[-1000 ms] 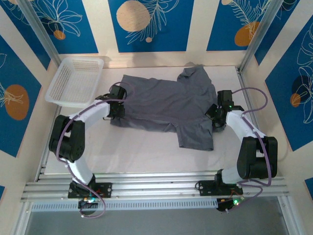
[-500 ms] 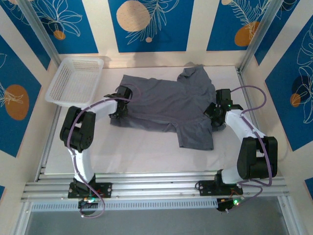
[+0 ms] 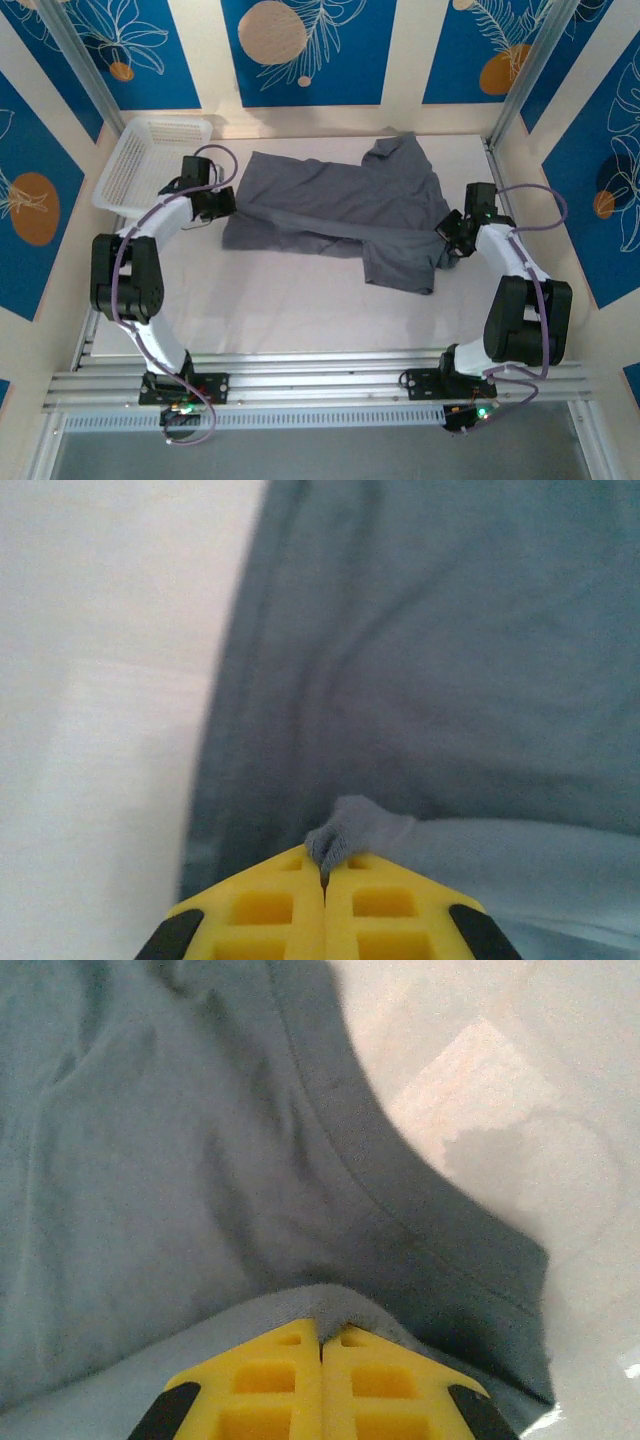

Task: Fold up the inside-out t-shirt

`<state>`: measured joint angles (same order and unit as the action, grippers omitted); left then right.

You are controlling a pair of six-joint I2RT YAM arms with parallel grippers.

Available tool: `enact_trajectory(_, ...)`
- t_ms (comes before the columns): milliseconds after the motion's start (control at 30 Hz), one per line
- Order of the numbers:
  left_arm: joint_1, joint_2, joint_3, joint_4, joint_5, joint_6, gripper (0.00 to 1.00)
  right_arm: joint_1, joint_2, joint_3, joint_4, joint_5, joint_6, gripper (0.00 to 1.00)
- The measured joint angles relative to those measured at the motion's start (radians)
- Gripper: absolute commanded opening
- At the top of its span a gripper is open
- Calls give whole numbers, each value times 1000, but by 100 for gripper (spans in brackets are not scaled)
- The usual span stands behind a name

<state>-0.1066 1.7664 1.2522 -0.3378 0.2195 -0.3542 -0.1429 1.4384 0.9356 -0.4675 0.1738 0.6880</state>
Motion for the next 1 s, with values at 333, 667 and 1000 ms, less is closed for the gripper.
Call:
enact_trajectory(333, 112, -188, -229, 102, 227, -166, 0, -51, -30, -6, 4, -59, 37, 0)
enact_trajectory(667, 116, -517, -425, 103, 190, -193, 0, -2, -62, -72, 39, -101, 16, 24)
enact_trajectory(1000, 95, -427, -460, 114, 168, -185, 0, -6, -127, -127, 28, -75, 26, 34)
